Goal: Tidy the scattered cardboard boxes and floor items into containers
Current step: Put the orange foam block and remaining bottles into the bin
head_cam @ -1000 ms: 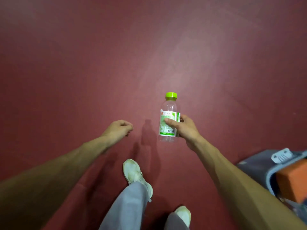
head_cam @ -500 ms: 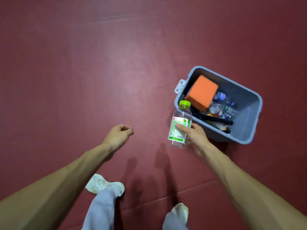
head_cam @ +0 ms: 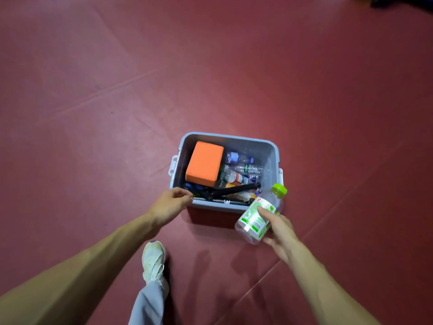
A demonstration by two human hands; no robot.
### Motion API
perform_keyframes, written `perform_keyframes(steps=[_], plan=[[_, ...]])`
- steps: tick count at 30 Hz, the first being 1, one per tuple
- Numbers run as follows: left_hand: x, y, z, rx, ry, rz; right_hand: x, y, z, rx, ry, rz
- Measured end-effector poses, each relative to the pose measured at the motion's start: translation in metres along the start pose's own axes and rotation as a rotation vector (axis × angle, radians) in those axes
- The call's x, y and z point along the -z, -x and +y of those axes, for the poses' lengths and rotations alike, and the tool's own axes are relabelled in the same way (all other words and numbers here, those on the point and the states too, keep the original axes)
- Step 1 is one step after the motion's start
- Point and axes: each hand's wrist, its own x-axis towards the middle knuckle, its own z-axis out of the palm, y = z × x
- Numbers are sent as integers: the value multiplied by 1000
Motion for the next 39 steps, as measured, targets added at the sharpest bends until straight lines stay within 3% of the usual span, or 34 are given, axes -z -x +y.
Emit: perform_keyframes(steps=[11,17,26,33,39], plan=[[57,-162,7,103,-116,-167,-87,-111,-29,-141,-134,259],[58,-221,36,88,-257,-265,-109,-144,-43,-97,-293,410],[-8,-281,108,60,-467,-395,-73,-172,-25,-207,-289,441],[-71,-306,181,-74,-733,-500,-44,-174,-41,-253,-409,512],[-105,-333,209,-131,-830,-592,-47,-192,-45,-246,-473,645]])
